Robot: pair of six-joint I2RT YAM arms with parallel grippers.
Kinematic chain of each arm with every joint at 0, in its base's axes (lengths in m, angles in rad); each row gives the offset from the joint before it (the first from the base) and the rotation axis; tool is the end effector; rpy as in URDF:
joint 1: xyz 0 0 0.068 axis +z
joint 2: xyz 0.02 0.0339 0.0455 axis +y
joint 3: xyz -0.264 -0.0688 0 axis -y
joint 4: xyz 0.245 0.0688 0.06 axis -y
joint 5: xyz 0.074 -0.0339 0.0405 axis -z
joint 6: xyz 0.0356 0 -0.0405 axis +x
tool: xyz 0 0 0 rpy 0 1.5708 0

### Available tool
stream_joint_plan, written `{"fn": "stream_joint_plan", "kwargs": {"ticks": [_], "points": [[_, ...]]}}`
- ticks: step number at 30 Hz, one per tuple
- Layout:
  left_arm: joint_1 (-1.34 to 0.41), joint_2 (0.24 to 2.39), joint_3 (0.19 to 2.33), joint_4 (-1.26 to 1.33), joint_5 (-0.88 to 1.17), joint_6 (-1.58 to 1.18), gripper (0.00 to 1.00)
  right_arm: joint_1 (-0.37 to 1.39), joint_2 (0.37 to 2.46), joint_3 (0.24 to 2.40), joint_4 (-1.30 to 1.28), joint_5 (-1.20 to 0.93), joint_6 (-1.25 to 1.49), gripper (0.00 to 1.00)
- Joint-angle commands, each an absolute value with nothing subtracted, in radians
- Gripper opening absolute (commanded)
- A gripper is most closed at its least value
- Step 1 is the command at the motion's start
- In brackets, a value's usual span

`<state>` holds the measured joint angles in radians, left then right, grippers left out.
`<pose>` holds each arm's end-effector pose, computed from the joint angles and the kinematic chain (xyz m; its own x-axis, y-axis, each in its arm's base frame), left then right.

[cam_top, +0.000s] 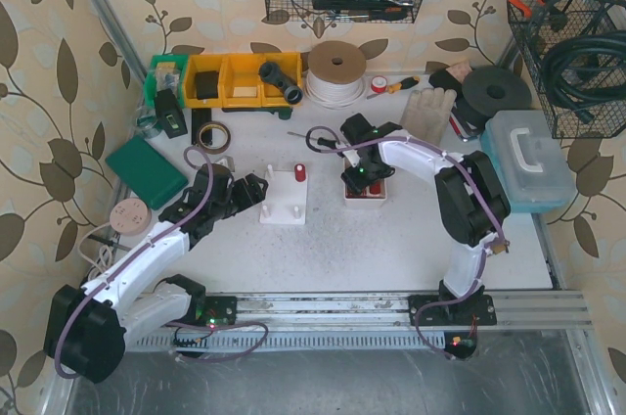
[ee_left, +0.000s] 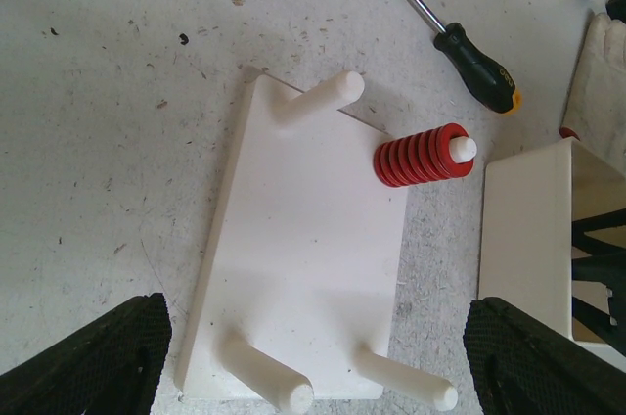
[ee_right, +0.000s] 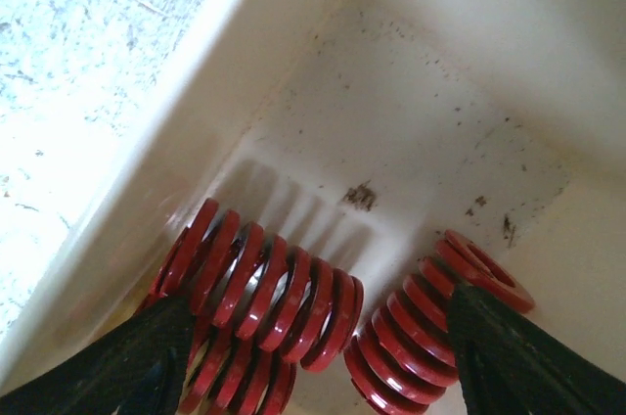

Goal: Install the large spring

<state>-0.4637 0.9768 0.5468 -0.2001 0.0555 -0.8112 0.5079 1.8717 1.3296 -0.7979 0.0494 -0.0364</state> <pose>0.1856 -0.0950 0.2201 -0.7158 -0.4515 -0.5327 -0.0470 0.7923 -0.6084 0.3190 0.1756 0.1840 -0.8327 -0.5051 -0.2268 -0.5065 0.8604 -0.0564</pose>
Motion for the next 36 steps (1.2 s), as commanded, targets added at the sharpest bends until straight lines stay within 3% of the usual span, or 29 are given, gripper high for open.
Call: {"fn": "stream_joint_plan", "kwargs": {"ticks": [1, 9, 17, 36], "points": [[-0.453, 0.976, 0.582, -0.194, 0.06, -0.805, 0.85, 0.506, 1.919, 1.336, -0.759, 0.152, -0.058, 0.72], [-0.453, 0.98, 0.586, -0.192, 0.063, -0.802, 0.85, 0.5, 1.933, 1.376, -0.709, 0.215, -0.054, 0.69], [-0.452, 0.98, 0.584, -0.192, 0.061, -0.804, 0.85, 0.506, 1.861, 1.378, -0.707, 0.107, 0.048, 0.64], [-0.453, 0.993, 0.595, -0.21, 0.061, -0.807, 0.85, 0.511, 1.897, 1.357, -0.763, 0.075, -0.155, 0.58]]}}
